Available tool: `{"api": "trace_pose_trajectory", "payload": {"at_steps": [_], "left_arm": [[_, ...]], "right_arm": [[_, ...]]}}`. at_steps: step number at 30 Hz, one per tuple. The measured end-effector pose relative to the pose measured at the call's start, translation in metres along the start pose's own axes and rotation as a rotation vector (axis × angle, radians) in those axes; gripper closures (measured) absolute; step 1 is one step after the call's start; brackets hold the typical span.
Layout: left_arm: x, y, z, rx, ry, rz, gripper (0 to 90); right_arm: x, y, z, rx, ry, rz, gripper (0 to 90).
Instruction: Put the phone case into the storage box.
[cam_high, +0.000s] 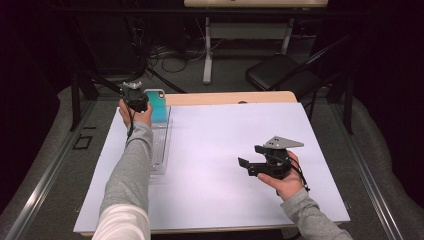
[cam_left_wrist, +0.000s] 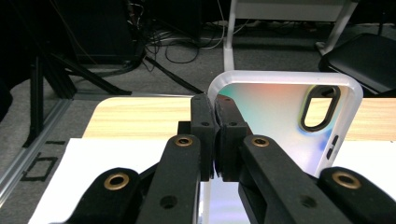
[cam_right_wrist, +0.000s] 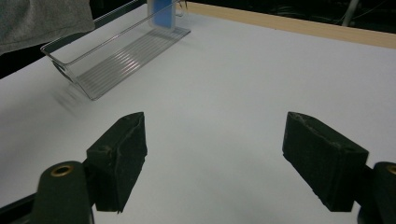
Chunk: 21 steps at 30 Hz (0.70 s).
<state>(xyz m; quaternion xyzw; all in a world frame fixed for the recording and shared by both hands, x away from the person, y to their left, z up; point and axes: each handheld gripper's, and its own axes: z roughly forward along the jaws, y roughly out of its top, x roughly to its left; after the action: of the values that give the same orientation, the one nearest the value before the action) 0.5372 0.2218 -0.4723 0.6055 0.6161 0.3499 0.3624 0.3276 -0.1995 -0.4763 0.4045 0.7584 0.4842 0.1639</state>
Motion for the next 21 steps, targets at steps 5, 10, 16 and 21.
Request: {"api": "trace_pose_trajectory", "payload": {"at_steps": [5, 10, 16, 21], "left_arm": [[-0.0005, -0.0040, 0.0034, 0.012, 0.006, -0.007, 88.2], [-0.0035, -0.0056, 0.0055, 0.011, 0.007, -0.003, 88.1], [-0.0027, -0.0061, 0.0063, 0.009, 0.006, -0.005, 87.8], [-0.0012, -0.0061, 0.0068, 0.013, 0.001, -0.009, 86.9]], "right_arm": [[0.0000, -0.0005, -0.0007, 0.003, -0.001, -0.002, 21.4], [-0.0003, -0.0007, -0.0020, 0.003, -0.002, -0.001, 21.6], [0.0002, -0.0005, -0.0030, 0.003, -0.001, -0.004, 21.7], [-0.0004, -0.0009, -0.0036, -0.001, -0.004, 0.001, 21.8]]}}
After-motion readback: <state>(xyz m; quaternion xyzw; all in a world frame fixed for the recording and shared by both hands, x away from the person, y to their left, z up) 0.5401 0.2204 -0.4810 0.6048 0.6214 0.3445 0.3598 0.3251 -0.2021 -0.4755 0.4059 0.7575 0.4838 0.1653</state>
